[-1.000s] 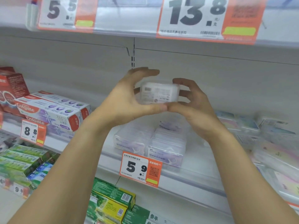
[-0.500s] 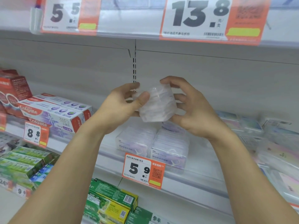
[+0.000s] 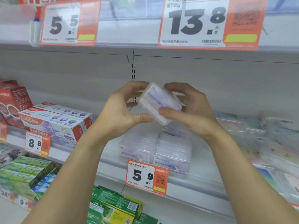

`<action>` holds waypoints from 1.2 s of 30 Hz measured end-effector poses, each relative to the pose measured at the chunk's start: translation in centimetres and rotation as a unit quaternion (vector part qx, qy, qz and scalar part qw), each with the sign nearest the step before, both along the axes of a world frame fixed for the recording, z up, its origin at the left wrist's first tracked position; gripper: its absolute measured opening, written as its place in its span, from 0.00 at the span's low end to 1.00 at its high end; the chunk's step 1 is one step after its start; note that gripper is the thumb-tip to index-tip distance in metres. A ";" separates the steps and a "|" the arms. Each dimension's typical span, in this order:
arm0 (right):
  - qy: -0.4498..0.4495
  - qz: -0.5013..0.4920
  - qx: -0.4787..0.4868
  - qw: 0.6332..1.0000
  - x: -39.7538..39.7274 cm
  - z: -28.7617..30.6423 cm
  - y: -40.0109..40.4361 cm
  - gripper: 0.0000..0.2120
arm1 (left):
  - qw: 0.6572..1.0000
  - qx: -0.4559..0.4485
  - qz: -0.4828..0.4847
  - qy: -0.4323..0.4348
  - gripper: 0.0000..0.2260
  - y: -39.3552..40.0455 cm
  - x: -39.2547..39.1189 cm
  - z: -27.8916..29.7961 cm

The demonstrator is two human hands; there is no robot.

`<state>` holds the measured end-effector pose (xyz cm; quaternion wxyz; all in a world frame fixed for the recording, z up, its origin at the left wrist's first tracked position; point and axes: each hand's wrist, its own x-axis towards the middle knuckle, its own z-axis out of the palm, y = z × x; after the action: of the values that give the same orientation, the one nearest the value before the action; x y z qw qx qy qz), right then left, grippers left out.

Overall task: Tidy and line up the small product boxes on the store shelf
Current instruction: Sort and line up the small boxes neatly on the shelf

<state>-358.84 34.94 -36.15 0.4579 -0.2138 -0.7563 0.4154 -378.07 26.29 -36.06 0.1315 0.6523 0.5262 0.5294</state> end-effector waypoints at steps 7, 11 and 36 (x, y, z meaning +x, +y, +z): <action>-0.302 -0.074 0.086 0.947 -5.7 2.1 3.9 0.45 | 0.902 -0.380 0.175 0.103 0.39 -0.9 -2.4 -1.2; -0.454 0.024 0.030 0.890 -6.6 0.3 5.7 0.38 | 0.906 -0.404 0.114 0.055 0.37 -1.2 -2.7 -1.9; -0.557 -0.067 -0.092 0.822 1.1 0.3 3.5 0.31 | 0.912 -0.355 0.195 0.062 0.25 0.8 0.7 -2.4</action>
<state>-357.75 38.48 -35.81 -0.0367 -0.5001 -0.8247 0.2615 -377.35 27.11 -38.46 0.2159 0.4786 0.8032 0.2815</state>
